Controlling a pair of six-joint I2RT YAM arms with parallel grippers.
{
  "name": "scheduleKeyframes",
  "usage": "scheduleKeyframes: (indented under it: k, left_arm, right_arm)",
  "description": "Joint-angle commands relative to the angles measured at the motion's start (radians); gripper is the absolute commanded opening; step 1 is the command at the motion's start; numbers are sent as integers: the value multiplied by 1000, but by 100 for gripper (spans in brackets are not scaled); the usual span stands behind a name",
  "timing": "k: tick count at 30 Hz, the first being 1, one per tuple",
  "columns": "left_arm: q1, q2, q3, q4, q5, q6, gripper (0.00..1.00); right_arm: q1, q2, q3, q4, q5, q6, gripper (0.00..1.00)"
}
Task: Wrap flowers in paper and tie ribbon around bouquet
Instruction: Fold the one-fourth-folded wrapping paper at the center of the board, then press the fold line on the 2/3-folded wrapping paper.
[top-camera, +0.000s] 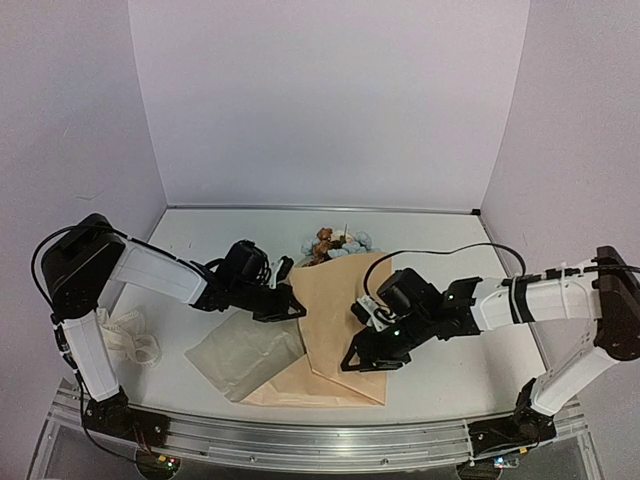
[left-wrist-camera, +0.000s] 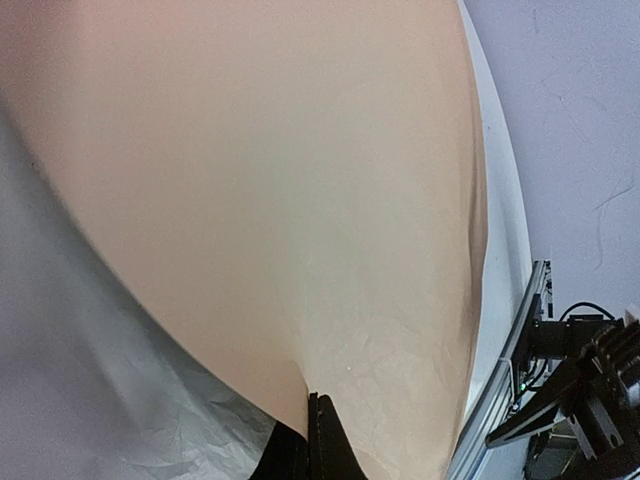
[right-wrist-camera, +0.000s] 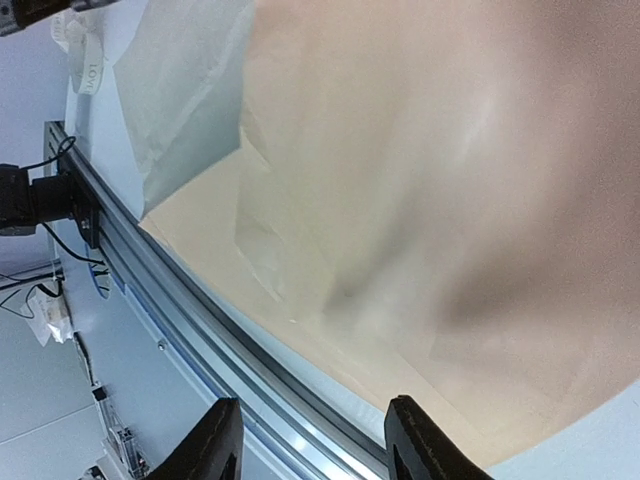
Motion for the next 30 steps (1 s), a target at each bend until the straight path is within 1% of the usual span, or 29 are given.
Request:
scheduleKeyframes:
  k: [1,4,9,15,19,22,27,30]
  left_arm:
    - [3,-84,-30,10,-57,-6,0]
    - [0,-98,-47,7,-71,-2,0]
    - [-5,-74,-45,2,-87,2,0]
    - [-23,-61,-24,-17,-127,0,0]
    - [-35,-61,3,-61,-169,16,0]
    - [-45,-66,19,-94,-206,26,0]
    - [-65,-96,18,-152,-288,30,0]
    - [-78,-146,28,-218,-367,50,8]
  right_arm:
    - [-2,-46,-73,0,68,21,43]
    - [-3,-44,-96,23,68,37,37]
    - [-2,-30,-135,57,78,56,27]
    - [-2,-20,-188,74,82,62,19]
    - [-2,13,-194,87,74,65,14]
    - [-3,32,-194,98,70,73,11]
    - [-2,39,-199,100,71,80,9]
    - [-3,44,-197,98,68,84,9]
